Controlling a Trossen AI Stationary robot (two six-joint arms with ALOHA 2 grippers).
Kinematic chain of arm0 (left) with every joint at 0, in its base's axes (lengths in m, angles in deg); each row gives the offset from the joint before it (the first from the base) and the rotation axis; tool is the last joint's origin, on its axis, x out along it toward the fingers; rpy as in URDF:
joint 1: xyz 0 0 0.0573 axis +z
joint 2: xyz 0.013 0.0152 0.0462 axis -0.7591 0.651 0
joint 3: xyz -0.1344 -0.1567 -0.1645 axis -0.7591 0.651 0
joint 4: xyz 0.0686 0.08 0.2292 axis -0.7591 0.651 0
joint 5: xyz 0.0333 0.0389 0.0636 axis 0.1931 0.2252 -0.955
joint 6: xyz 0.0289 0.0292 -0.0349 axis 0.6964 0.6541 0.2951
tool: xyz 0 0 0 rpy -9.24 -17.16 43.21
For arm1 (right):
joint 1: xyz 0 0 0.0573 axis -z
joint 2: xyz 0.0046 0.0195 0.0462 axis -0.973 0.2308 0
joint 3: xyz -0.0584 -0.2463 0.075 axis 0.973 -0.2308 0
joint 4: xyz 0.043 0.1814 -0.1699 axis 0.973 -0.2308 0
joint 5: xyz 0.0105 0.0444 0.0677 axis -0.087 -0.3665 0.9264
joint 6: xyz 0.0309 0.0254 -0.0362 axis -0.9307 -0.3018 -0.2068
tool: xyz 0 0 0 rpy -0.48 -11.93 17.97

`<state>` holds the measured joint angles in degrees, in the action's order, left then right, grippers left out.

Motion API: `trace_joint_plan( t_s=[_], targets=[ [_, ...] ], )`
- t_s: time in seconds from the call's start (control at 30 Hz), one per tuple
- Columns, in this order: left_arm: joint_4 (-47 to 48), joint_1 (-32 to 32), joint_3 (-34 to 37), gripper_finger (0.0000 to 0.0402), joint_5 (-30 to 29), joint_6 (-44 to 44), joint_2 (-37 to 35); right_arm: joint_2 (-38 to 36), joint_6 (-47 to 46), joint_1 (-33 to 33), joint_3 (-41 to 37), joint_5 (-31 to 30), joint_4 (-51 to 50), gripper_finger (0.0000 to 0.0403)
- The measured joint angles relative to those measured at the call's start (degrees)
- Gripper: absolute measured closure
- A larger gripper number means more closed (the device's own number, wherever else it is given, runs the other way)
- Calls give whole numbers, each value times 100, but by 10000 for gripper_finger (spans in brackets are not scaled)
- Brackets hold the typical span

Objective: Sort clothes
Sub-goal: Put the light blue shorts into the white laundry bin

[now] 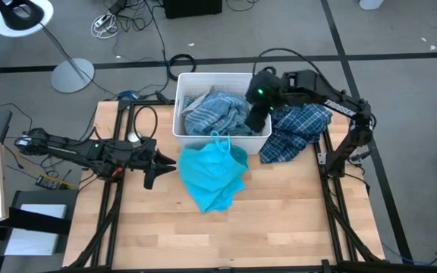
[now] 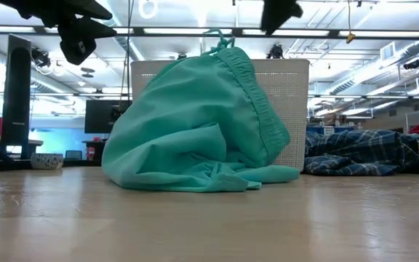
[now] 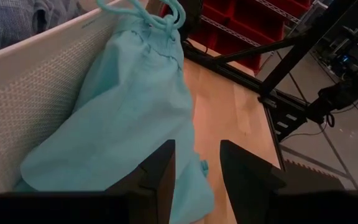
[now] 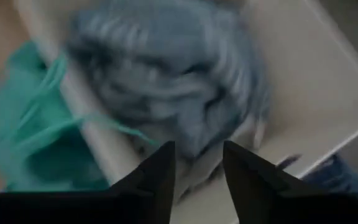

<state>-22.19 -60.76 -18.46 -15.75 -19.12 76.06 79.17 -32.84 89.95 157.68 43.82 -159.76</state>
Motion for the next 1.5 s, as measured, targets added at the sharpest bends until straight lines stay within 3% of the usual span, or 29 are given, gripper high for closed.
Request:
trace_joint_plan(
  t_s=[0.13,0.27,0.47,0.6,0.8,0.97,1.03,1.1,1.2,1.5],
  targets=[
    [5,0,0,270,0,0,2,-123,-219,-595,-4,470,-179,250],
    [7,0,0,270,-2,3,2,-189,-443,-1393,-235,482,-113,247],
    [14,0,0,270,-4,11,2,-169,-640,-2234,-1458,-306,576,246],
    [10,0,0,270,-33,13,2,-165,-603,-2455,-2477,-529,1603,244],
    [5,-48,0,270,-37,-16,2,-163,-468,-2262,-3694,-551,3156,243],
    [-14,-159,0,270,-124,-13,2,-163,484,-2053,-4274,84,5518,249],
    [-14,-199,0,270,-214,-9,2,-163,715,-1950,-4338,397,6281,270],
    [-16,-231,0,270,-256,-9,3,-166,872,-1861,-4323,528,6854,316],
    [-27,-262,0,270,-259,-8,39,-162,1285,-1739,-4119,533,6987,387],
    [-66,-262,-1,270,-357,-5,394,-161,2387,-1198,-2392,207,6880,401]
  ],
)
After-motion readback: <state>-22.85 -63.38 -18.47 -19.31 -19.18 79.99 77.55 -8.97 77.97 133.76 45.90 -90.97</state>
